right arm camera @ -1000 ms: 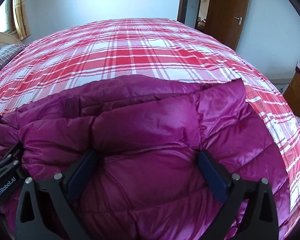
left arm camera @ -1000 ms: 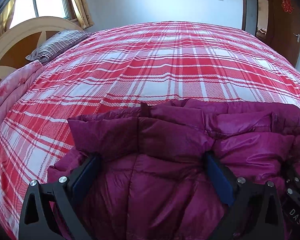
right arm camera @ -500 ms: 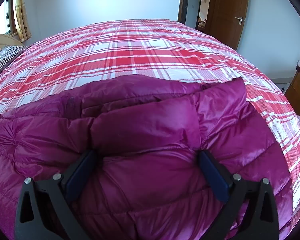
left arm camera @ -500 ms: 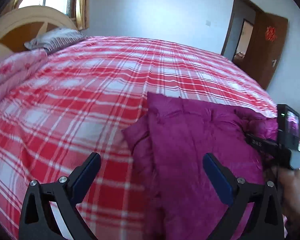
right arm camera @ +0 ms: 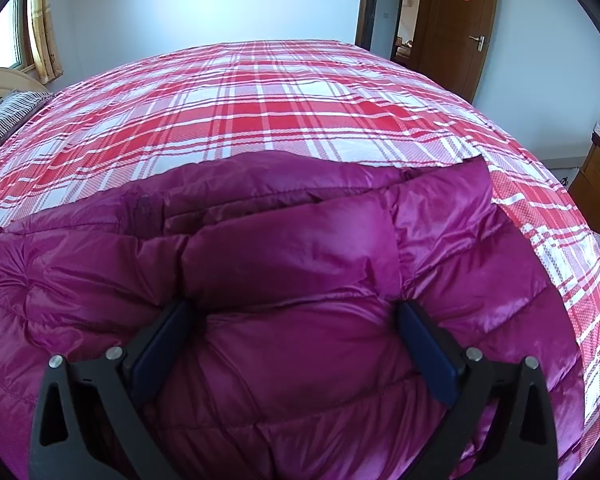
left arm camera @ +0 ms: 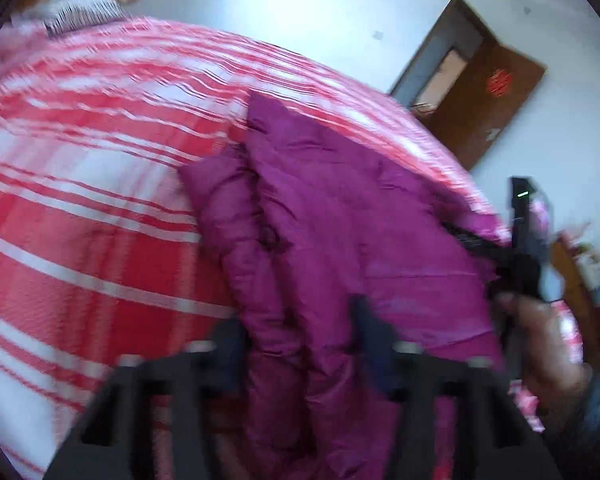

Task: Fold large clothes

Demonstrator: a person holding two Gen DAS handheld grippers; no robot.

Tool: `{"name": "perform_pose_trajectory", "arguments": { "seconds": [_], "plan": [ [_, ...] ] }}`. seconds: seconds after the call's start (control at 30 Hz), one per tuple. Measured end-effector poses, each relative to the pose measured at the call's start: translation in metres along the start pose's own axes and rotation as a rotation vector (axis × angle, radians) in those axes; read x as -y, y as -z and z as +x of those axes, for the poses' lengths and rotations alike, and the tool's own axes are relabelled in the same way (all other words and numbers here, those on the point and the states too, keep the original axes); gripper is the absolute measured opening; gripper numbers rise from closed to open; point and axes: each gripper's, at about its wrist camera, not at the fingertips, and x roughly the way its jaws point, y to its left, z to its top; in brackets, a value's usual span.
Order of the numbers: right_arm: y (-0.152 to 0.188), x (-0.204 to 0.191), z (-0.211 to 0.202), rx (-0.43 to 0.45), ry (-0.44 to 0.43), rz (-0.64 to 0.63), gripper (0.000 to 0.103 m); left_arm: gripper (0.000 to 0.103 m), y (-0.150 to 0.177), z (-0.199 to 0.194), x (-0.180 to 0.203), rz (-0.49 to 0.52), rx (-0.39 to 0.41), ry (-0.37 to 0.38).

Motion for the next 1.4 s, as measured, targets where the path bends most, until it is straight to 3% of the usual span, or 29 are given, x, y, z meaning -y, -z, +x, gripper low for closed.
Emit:
{"name": "perform_pose_trajectory", "arguments": {
  "seconds": [0.1, 0.27, 0.4, 0.5, 0.57, 0.63, 0.7, 0.73, 0.9, 1.03, 1.13, 1.2, 1.4],
  "plan": [
    [0.000, 0.000, 0.000, -0.001, -0.001, 0.000, 0.103, 0.017, 0.001, -0.009, 0.014, 0.046, 0.030, -0.004],
    [-0.003, 0.000, 0.000, -0.024, -0.026, -0.014, 0.103, 0.014, -0.007, -0.028, 0.033, 0.083, 0.059, 0.016],
    [-0.007, 0.010, -0.023, -0.058, -0.165, -0.062, 0.103, 0.014, -0.012, -0.034, 0.039, 0.099, 0.056, 0.029],
    [0.007, 0.025, -0.070, 0.013, -0.262, -0.098, 0.103, 0.014, -0.010, -0.034, 0.036, 0.090, 0.057, 0.042],
    [0.023, 0.029, -0.091, 0.039, -0.263, -0.153, 0.103, 0.014, -0.009, -0.037, 0.035, 0.082, 0.064, 0.059],
    [0.041, 0.024, -0.095, -0.004, -0.295, -0.217, 0.103, 0.013, -0.008, -0.043, 0.038, 0.073, 0.079, 0.084],
    [0.058, 0.010, -0.081, -0.075, -0.228, -0.308, 0.103, 0.013, -0.010, -0.053, 0.047, 0.068, 0.102, 0.124],
    [0.065, 0.007, -0.075, -0.065, -0.213, -0.316, 0.103, 0.013, -0.012, -0.057, 0.053, 0.077, 0.111, 0.132],
    [0.069, 0.004, -0.067, -0.042, -0.234, -0.297, 0.103, 0.013, -0.024, -0.072, 0.108, 0.177, 0.137, 0.177],
    [0.061, 0.023, -0.074, -0.093, -0.336, -0.271, 0.103, 0.013, -0.039, -0.071, 0.167, 0.277, 0.125, 0.199],
    [0.057, 0.055, -0.096, -0.075, -0.461, -0.200, 0.103, 0.013, -0.047, -0.056, 0.208, 0.332, 0.084, 0.194],
    [0.055, 0.077, -0.107, -0.044, -0.495, -0.168, 0.103, 0.013, -0.049, -0.044, 0.234, 0.374, 0.062, 0.180],
    [0.046, 0.166, -0.113, 0.030, -0.483, 0.073, 0.103, 0.013, -0.028, 0.014, 0.304, 0.519, 0.058, 0.135]
  ]
}}
